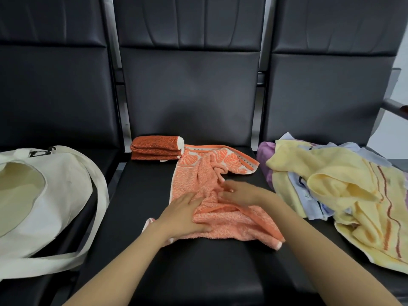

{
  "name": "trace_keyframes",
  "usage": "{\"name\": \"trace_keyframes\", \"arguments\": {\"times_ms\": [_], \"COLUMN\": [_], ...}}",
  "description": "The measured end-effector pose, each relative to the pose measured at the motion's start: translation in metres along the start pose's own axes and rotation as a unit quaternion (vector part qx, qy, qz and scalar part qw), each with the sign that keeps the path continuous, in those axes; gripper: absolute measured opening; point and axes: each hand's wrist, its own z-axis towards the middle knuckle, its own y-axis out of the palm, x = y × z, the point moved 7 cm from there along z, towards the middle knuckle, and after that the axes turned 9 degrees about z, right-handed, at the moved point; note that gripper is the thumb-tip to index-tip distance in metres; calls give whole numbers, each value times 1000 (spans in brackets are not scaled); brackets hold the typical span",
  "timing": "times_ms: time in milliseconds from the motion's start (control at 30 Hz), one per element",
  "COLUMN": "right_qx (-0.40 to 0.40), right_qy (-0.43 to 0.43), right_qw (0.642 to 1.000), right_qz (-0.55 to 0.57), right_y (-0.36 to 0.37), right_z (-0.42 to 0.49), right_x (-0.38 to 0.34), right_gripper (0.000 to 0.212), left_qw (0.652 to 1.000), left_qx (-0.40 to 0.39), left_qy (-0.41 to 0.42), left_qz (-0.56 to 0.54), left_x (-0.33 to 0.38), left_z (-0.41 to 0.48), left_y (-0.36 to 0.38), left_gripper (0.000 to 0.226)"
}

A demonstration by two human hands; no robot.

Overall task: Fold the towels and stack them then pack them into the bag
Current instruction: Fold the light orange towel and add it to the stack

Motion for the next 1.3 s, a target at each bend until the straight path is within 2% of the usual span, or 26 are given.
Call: {"name": "trace_keyframes", "arguments": {"times_ms": [133, 267, 333, 400, 467, 500, 567, 633, 667, 700, 767, 833, 867, 933, 1000, 1033, 1100, 1133, 1167, 1233, 1300], "right_qx": [34, 11, 32, 60, 100, 96, 26, -29, -18, 2, 16, 20, 19, 10, -3, -1, 17, 28, 30, -4, -33], "right_qy": [33, 88, 103, 66, 8, -22, -50, -34, -23, -14, -7, -9, -15, -42, -55, -49, -38, -31, -23, 6, 28], "right_qw": [998, 975, 967, 975, 991, 994, 998, 998, 997, 996, 993, 992, 992, 990, 992, 996, 998, 999, 999, 1000, 999], "right_qz": [-48, -202, -231, -203, -87, -37, -11, -39, -66, -91, -113, -123, -126, -135, -110, -80, -36, -26, -20, -7, -11], "right_y": [2, 1, -1, -3, -9, -9, 5, 24, 26, 24, 19, 10, 7, 5, 5, 2, -6, -9, -11, -9, -5], "right_z": [-23, -34, -33, -41, -51, -55, -61, -60, -55, -52, -49, -49, -50, -50, -51, -52, -54, -54, -53, -53, -53], "right_x": [20, 66, 86, 77, 59, 47, 27, 25, 29, 30, 32, 32, 32, 36, 38, 37, 35, 36, 39, 47, 55], "right_gripper": [52, 47, 46, 47, 58, 67, 91, 106, 98, 80, 42, 19, 19, 23, 41, 41, 29, 24, 24, 50, 71], "left_qw": [999, 998, 999, 999, 997, 994, 990, 989, 987, 983, 983, 993, 996, 1000, 1000, 1000, 999, 997, 993, 985, 983], "left_qx": [28, -12, -26, 0, 76, 112, 138, 124, 112, 96, 39, -29, -44, -15, 5, 1, 10, 18, 11, -50, -86], "left_qy": [-5, -32, -27, -12, 5, 13, 16, 7, 2, -2, -2, 2, 1, 11, 24, 18, -6, -17, -24, -36, -38], "left_qz": [-32, -44, -39, -31, -5, 7, -13, -77, -117, -155, -181, -115, -76, -18, 11, -1, -50, -79, -111, -161, -156], "left_x": [2, -3, -3, 0, 6, 9, 16, 19, 20, 19, 17, 13, 10, 3, 1, 0, -3, -4, -7, -10, -13], "left_z": [-5, -9, -10, -8, -6, -6, -7, -8, -8, -8, -8, -9, -9, -7, -7, -6, -7, -8, -8, -9, -11], "left_y": [-3, -1, 0, -5, -14, -19, -24, -26, -26, -26, -21, -14, -13, -18, -22, -22, -25, -27, -27, -17, -10], "left_gripper": [116, 134, 137, 119, 83, 70, 61, 63, 62, 63, 88, 106, 103, 84, 72, 68, 51, 50, 54, 72, 91]}}
